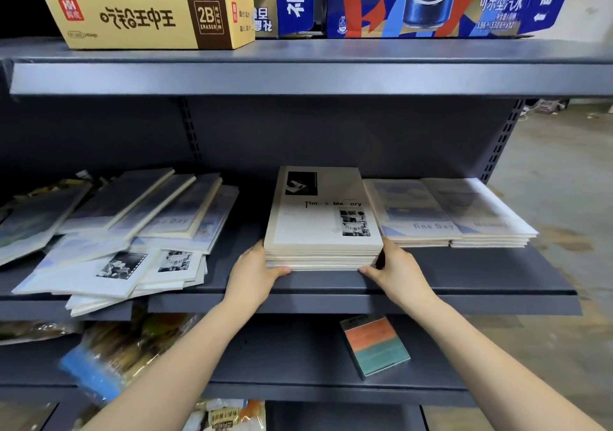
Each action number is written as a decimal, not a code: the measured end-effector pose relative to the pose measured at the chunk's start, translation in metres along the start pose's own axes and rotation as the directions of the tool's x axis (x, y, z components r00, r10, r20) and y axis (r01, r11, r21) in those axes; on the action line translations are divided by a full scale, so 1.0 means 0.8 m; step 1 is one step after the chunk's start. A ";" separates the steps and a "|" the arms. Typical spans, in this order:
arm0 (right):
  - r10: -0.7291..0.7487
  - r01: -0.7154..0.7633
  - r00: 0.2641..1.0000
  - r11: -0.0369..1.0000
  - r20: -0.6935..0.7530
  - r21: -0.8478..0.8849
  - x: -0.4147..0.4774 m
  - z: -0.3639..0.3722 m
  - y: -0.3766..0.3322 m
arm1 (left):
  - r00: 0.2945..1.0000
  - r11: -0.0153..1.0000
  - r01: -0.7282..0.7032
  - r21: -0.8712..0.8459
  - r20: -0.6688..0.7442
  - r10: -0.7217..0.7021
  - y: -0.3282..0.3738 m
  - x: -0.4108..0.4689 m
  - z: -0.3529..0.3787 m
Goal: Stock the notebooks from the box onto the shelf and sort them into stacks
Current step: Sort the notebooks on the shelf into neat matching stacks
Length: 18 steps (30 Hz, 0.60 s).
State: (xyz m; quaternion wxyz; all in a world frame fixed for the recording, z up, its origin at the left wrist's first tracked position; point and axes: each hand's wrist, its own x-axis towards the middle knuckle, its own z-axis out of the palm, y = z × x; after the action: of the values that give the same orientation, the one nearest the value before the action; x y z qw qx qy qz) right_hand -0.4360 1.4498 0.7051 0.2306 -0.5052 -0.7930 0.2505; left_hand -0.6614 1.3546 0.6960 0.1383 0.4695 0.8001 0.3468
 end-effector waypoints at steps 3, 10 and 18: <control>0.035 -0.035 0.999 0.999 -0.018 -0.001 0.000 0.000 0.000 | 0.999 1.000 -0.005 0.011 -0.035 0.006 0.002 -0.001 0.004; 0.041 -0.048 0.996 0.995 -0.077 -0.083 0.000 0.004 -0.007 | 0.998 0.999 0.029 0.015 -0.049 -0.028 0.001 0.003 0.002; 0.040 -0.040 0.999 0.999 -0.014 -0.009 0.002 0.003 -0.009 | 0.999 0.998 0.002 -0.069 -0.033 -0.005 0.004 -0.003 0.004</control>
State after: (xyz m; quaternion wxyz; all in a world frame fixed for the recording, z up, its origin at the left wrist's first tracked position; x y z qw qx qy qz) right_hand -0.4433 1.4484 0.7077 0.2285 -0.5235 -0.7825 0.2478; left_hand -0.6566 1.3551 0.6960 0.1417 0.4574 0.7907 0.3815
